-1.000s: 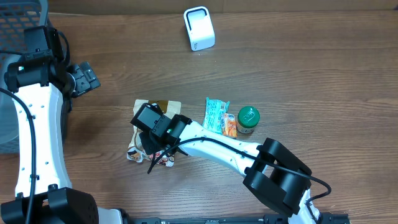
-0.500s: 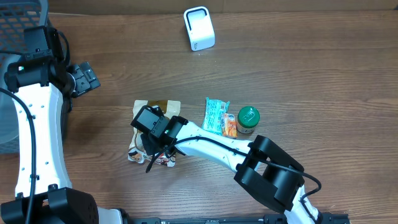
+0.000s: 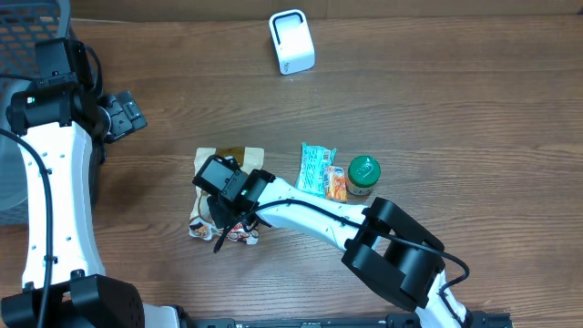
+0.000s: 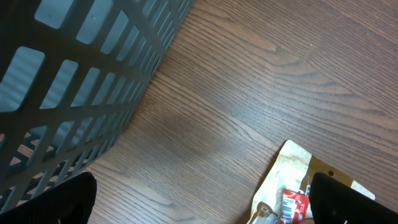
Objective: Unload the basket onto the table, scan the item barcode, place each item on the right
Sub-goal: 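Lower the right gripper onto the red stick on the snack bag and grasp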
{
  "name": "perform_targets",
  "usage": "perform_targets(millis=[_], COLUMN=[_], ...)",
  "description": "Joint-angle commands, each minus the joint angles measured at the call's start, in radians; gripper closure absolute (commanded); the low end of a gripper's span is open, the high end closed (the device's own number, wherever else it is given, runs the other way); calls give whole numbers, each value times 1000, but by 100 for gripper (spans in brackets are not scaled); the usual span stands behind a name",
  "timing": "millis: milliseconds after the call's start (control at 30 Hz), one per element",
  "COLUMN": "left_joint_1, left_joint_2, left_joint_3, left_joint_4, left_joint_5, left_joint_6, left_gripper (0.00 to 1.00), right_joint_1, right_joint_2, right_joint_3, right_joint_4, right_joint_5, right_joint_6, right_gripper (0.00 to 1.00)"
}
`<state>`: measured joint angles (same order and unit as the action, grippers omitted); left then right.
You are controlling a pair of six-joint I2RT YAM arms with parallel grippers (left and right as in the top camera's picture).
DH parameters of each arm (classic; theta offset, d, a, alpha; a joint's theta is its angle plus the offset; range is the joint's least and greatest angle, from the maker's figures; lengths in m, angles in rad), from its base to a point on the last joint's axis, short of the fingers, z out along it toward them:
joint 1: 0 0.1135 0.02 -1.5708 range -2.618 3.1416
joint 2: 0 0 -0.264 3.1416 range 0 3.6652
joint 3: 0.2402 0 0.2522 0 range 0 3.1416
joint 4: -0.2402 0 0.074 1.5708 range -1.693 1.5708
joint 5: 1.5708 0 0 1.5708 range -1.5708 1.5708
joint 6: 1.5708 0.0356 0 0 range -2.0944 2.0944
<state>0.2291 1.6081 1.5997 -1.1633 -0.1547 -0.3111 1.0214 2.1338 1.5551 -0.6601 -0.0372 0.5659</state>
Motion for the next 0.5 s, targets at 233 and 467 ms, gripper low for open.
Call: perform_targets(millis=[233, 467], left_joint_1=[5, 5], left_joint_2=[2, 2], left_joint_3=[19, 19], left_joint_4=[0, 0], left_joint_5=[-12, -12], left_joint_6=[12, 12], left_gripper=[0, 0], right_joint_1=[-12, -13], right_joint_2=[-52, -52], right_joint_3=[23, 17], right_joint_4=[-69, -98], right_joint_5=[-2, -1], right_joint_6=[-50, -50], right_gripper=[72, 71])
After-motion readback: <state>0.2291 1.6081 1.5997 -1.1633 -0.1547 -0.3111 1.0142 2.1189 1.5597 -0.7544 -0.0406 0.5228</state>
